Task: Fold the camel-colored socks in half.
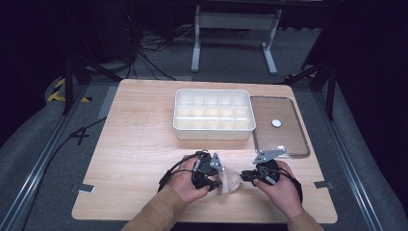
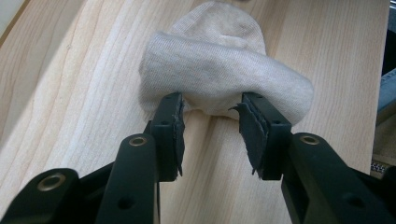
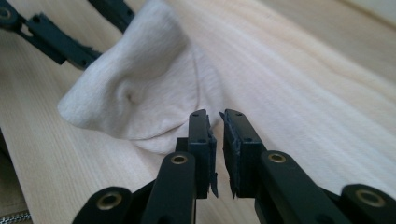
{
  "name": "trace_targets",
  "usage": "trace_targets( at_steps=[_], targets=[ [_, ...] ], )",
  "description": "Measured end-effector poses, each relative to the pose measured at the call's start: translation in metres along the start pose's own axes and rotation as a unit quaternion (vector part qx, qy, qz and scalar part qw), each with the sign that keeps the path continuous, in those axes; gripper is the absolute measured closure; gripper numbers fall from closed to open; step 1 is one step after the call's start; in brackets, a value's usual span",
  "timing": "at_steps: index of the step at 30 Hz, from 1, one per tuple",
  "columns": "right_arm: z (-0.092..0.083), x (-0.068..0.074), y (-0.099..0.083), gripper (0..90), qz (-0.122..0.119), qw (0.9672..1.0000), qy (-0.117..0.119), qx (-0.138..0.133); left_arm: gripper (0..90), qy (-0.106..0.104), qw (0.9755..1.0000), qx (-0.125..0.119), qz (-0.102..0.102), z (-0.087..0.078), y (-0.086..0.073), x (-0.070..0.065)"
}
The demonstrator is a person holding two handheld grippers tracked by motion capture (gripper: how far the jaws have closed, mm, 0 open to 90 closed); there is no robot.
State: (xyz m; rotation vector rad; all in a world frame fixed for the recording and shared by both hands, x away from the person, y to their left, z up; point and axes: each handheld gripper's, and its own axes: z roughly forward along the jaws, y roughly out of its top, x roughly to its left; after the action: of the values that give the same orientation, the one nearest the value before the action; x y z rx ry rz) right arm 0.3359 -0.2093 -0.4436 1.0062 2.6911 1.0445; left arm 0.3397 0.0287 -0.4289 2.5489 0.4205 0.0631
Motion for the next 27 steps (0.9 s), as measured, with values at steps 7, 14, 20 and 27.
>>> trace_targets(
  at_steps=[7,14,20,27],
  targets=[
    [0.019,0.01,0.001,83.0,-0.017,0.9995,0.008,0.026,58.8,-0.002,1.0,0.001,0.001,0.002,0.001,-0.001],
    [0.026,0.018,0.003,83.1,-0.02,0.9994,0.014,0.024,57.0,-0.005,1.0,-0.004,0.006,0.004,0.003,-0.003],
    [0.029,0.022,0.004,83.1,-0.019,0.9995,0.018,0.02,54.3,-0.006,0.9999,-0.004,0.015,0.007,0.005,-0.005],
    [0.033,0.026,0.004,82.8,-0.017,0.9996,0.02,0.014,41.9,-0.013,0.9996,0.018,0.015,0.016,0.006,-0.007]
  ],
)
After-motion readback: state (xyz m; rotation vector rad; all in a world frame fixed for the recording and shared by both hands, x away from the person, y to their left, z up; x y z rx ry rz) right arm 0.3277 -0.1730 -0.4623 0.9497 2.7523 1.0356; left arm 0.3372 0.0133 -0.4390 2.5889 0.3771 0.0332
